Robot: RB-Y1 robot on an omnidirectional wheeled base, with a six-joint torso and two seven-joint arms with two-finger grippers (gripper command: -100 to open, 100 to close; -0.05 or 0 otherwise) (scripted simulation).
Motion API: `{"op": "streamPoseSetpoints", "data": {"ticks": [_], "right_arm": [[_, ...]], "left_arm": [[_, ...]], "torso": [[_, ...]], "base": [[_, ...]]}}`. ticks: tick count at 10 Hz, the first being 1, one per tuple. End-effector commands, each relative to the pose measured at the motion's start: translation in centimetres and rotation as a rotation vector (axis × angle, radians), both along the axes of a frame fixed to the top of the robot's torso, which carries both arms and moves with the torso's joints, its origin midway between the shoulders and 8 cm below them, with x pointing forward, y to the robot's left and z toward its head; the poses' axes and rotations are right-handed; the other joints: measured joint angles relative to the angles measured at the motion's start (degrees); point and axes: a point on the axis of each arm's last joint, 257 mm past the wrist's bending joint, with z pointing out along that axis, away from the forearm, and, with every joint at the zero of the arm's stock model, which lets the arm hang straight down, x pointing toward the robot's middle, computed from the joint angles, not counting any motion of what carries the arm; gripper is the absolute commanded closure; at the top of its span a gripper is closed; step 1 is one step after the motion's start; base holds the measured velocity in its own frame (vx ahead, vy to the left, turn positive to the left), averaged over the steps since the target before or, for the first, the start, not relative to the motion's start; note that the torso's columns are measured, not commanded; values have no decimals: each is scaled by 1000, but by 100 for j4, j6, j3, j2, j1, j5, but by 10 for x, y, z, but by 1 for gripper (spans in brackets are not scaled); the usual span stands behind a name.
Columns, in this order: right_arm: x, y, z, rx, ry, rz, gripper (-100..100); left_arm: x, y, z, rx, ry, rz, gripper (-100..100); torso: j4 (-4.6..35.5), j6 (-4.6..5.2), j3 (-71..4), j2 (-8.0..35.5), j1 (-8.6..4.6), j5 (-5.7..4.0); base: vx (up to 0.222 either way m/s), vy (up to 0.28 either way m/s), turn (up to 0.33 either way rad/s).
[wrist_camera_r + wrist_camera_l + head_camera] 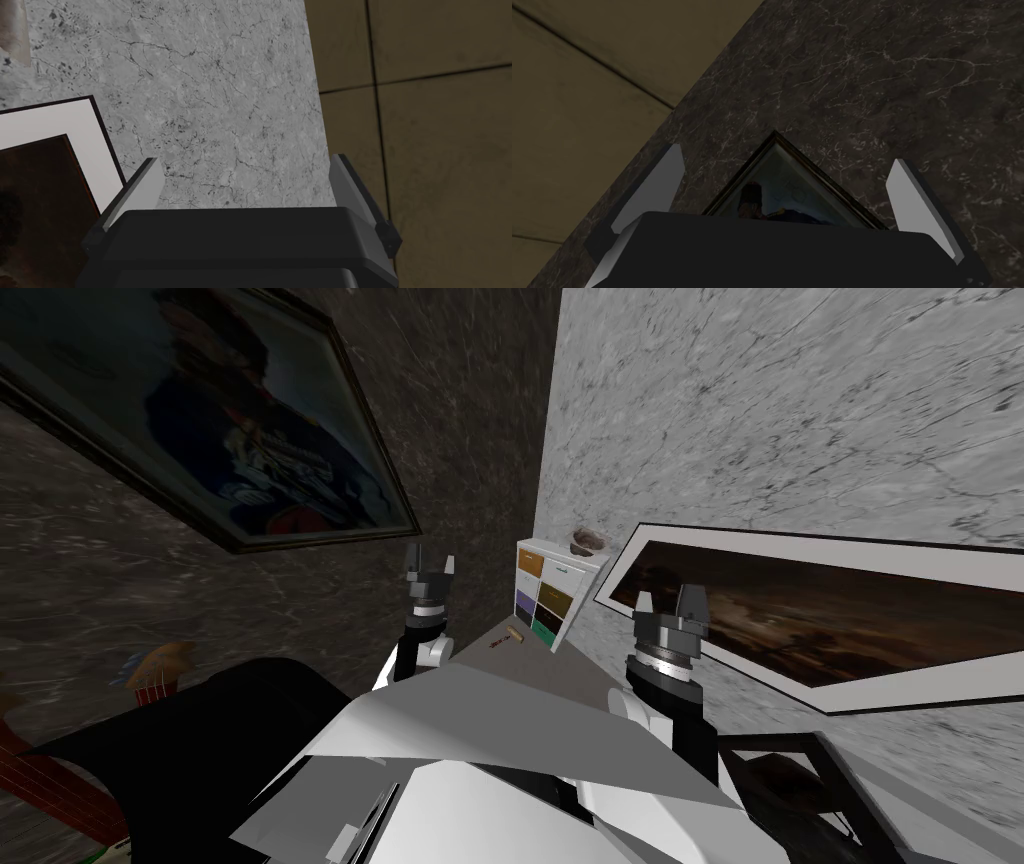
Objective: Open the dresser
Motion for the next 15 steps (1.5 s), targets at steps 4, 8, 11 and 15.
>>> {"op": "streamPoseSetpoints", "data": {"ticks": [4,8,11,15], "right_arm": [[0,0,0,0,0,0,0],[0,0,0,0,0,0,0],[18,14,-20,-103,83,1,-100],[43,28,-58,-239,213,-20,-100]], "left_arm": [[0,0,0,0,0,0,0],[0,0,0,0,0,0,0],[0,0,0,0,0,0,0],[0,0,0,0,0,0,0]], "torso": [[1424,0,-2850,1422,0,0],[3114,0,-6227,3116,0,0],[4146,0,-8320,4143,3,1],[4230,0,-8453,4236,-1,0]], "base": [[0,0,0],[0,0,0],[42,10,-25],[101,38,-37]]}}
